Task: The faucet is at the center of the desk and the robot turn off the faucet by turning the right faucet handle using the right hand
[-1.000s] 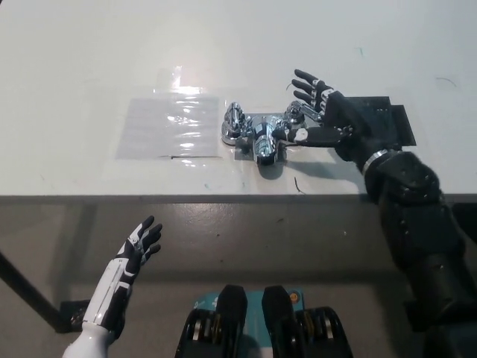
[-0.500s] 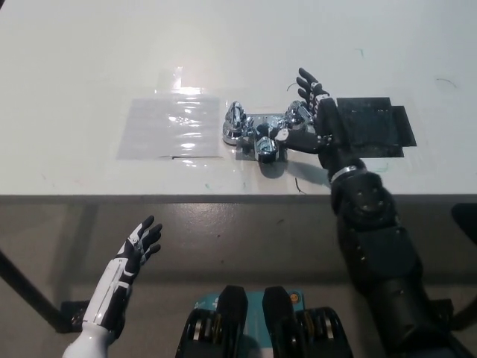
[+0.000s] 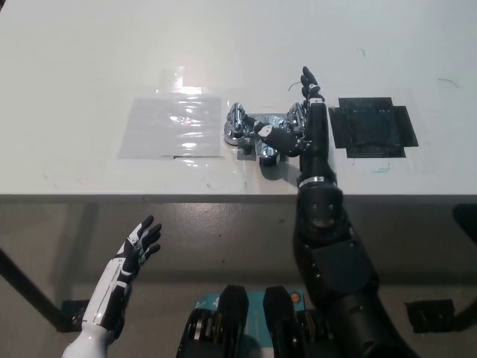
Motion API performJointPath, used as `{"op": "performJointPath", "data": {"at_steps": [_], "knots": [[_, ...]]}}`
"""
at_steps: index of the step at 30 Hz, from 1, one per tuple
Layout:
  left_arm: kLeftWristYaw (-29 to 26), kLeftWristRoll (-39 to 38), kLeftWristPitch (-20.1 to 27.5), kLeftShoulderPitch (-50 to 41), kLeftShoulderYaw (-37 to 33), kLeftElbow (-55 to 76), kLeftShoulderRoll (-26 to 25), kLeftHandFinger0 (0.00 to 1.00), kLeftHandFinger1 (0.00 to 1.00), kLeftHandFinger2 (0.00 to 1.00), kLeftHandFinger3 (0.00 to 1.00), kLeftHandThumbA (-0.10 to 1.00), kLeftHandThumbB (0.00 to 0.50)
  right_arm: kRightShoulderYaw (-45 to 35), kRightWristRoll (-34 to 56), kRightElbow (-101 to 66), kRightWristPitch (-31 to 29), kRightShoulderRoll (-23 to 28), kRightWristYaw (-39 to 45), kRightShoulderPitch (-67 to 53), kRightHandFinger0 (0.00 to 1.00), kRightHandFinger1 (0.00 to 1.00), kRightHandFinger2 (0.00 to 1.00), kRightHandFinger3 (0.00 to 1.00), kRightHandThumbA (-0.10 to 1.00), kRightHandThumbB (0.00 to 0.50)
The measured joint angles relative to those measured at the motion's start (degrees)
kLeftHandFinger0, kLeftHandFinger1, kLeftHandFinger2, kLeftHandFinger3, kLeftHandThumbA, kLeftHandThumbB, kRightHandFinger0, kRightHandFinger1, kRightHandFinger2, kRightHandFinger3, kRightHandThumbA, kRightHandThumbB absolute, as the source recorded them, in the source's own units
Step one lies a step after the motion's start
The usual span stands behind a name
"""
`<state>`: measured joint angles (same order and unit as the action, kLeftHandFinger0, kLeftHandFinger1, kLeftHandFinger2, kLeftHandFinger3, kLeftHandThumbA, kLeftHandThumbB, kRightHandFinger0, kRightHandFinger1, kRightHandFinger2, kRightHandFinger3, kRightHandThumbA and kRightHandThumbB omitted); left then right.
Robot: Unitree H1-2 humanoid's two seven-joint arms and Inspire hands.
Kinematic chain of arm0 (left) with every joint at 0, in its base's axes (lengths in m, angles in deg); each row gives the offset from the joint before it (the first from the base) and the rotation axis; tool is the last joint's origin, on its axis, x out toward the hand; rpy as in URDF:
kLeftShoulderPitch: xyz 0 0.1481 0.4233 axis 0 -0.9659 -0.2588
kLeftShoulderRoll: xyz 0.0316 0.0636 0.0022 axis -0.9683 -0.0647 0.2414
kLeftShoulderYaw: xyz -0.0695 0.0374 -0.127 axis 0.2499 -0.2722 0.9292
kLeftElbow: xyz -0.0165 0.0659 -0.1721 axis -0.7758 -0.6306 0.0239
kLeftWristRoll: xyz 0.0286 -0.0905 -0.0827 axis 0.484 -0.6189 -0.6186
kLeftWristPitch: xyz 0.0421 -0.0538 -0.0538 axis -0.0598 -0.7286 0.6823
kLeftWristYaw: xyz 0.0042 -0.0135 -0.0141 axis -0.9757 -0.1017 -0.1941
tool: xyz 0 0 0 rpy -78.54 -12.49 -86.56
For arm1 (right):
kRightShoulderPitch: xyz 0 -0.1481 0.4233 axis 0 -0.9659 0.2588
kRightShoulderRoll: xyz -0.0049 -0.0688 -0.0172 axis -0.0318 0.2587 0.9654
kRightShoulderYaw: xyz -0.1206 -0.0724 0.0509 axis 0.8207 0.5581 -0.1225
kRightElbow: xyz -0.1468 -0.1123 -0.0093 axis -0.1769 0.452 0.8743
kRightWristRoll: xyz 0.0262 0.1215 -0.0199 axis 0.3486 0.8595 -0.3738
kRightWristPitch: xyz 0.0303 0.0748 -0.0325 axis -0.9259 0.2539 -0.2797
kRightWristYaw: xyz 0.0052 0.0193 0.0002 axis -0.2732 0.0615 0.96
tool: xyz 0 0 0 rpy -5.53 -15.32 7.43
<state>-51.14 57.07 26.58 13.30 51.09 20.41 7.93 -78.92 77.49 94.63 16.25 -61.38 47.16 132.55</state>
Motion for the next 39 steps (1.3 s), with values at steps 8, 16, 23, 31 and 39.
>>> {"op": "performJointPath", "data": {"at_steps": [8,16,23,31,39], "knots": [[0.0,0.0,0.0,0.0,0.0,0.0,-0.2,1.0,1.0,1.0,1.0,1.0,0.249,0.0,-2.2,1.5,-2.8,-3.2,-10.4,0.0,1.0,1.0,1.0,1.0,1.0,0.12],[0.0,0.0,0.0,0.1,0.0,0.0,-0.6,1.0,1.0,1.0,1.0,1.0,0.246,0.1,-3.3,1.7,-5.8,-3.4,-15.6,0.6,1.0,1.0,1.0,1.0,1.0,0.098],[0.0,0.0,0.0,0.1,0.0,0.0,-0.7,1.0,1.0,1.0,1.0,0.99,0.248,0.1,-4.1,0.2,-7.5,-1.1,-17.0,0.7,1.0,1.0,1.0,1.0,1.0,0.16],[0.0,-0.1,0.0,0.1,0.0,0.0,-0.7,1.0,1.0,1.0,1.0,0.99,0.236,0.2,-6.1,-13.4,-8.3,2.9,-17.9,-1.0,1.0,1.0,1.0,1.0,1.0,0.232],[0.0,-0.1,-0.1,0.0,0.0,-0.1,-0.6,1.0,1.0,1.0,1.0,1.0,0.228,2.5,-6.9,-30.9,-8.0,5.3,-15.8,-12.3,1.0,1.0,1.0,1.0,1.0,0.244]]}}
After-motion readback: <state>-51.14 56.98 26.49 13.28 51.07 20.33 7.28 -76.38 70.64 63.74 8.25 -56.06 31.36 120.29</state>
